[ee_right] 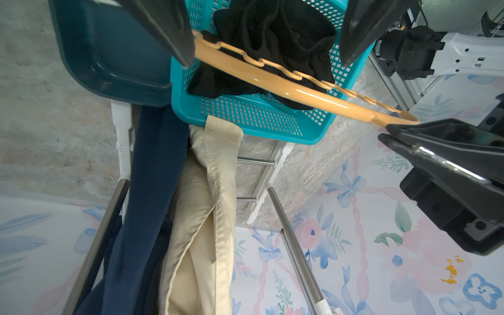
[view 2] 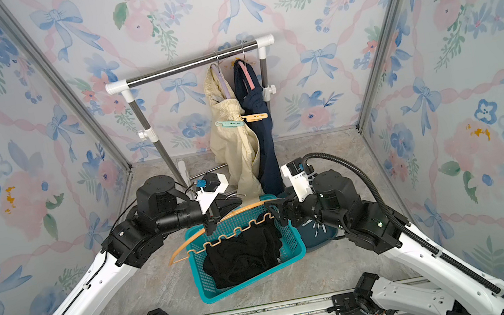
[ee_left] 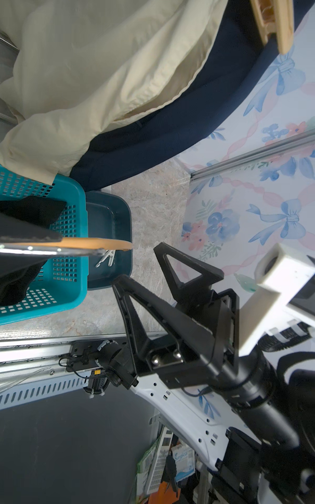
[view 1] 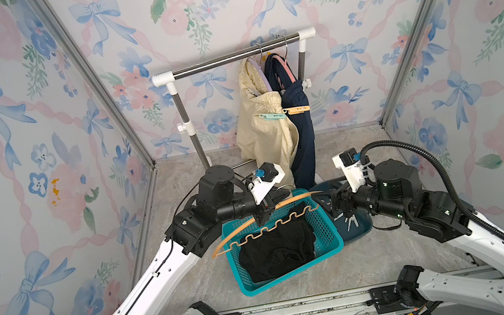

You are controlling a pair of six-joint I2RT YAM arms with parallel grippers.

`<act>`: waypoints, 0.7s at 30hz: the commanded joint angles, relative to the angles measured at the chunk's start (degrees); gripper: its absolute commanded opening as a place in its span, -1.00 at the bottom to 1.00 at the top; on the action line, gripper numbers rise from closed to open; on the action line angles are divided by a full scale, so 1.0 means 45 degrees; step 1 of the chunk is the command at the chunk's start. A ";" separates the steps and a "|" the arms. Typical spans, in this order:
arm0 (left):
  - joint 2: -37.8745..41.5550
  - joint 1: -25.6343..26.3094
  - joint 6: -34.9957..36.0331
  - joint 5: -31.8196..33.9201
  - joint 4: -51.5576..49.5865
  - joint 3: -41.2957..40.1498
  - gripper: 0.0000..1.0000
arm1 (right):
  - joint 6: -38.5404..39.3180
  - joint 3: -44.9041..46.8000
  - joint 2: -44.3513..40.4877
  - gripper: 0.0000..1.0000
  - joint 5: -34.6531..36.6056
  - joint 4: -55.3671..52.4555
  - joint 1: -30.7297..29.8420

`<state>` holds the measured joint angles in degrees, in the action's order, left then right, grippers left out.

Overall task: Remove the clothespins securing shorts to the hanger
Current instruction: Place the hanger on the clothesline.

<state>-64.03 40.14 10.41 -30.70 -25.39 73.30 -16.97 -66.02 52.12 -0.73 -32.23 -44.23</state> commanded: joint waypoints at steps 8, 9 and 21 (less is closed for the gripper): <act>-0.0036 0.0084 0.0629 -0.0734 -0.0538 0.0487 -1.00 | 0.3127 -0.0898 0.0184 0.68 -0.2545 -0.1015 0.0437; -0.0030 0.0084 0.0675 -0.0790 -0.0606 0.0523 -1.00 | 0.3418 -0.0972 0.0224 0.68 -0.2762 -0.1101 0.0446; -0.0180 0.0357 0.1009 -0.1525 -0.1103 0.0747 -1.00 | 0.5592 -0.1806 0.0989 0.61 -0.4258 -0.2012 0.0372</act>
<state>-64.36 41.25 13.34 -34.87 -30.33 74.26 4.34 -72.25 56.10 -16.58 -38.79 -42.78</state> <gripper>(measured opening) 0.049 0.809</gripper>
